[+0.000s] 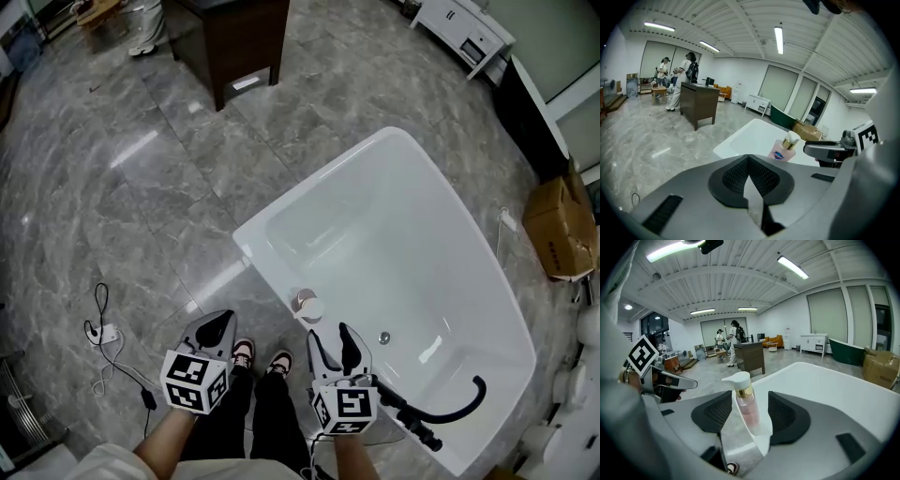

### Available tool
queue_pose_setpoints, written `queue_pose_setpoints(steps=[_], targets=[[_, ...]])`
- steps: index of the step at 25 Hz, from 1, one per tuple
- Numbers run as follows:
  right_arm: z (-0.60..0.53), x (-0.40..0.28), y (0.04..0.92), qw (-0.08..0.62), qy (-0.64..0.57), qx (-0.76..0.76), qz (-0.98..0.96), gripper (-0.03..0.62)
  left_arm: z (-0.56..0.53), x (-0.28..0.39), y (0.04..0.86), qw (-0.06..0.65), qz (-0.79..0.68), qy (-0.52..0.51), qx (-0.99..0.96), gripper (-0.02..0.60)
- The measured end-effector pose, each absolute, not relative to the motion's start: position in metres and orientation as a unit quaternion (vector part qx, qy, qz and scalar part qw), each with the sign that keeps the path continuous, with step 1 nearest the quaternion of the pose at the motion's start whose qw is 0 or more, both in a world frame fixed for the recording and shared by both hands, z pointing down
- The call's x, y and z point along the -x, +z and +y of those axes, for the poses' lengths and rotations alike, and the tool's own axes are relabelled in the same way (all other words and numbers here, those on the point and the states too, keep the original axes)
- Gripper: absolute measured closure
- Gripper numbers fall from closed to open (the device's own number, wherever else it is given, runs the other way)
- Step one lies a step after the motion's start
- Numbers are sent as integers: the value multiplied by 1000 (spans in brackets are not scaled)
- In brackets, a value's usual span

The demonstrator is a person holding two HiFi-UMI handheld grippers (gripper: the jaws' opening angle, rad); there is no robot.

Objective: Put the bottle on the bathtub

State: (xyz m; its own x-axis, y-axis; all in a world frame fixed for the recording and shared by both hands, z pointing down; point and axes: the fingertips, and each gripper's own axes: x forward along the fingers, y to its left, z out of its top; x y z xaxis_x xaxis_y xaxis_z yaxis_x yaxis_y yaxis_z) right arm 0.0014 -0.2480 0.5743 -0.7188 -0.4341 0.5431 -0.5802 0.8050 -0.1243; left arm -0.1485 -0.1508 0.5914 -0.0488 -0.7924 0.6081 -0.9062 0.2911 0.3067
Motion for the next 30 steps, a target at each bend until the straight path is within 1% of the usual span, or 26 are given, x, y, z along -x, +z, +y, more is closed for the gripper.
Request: queue_pose_setpoints(steps=[8, 15, 25, 30], targets=[[-270, -4, 536, 233, 141, -320, -907, 343, -173, 153, 551, 325, -713, 74, -618, 578], [-286, -19, 500, 212, 121, -361, -900, 358, -191, 155, 517, 291, -710, 63, -639, 578], [-304, -34, 437, 152, 97, -431, -884, 399, -219, 152, 465, 231, -693, 31, -683, 578], [-305, -47, 410, 120, 96, -479, -864, 441, -234, 147, 444, 209, -675, 20, -707, 578]])
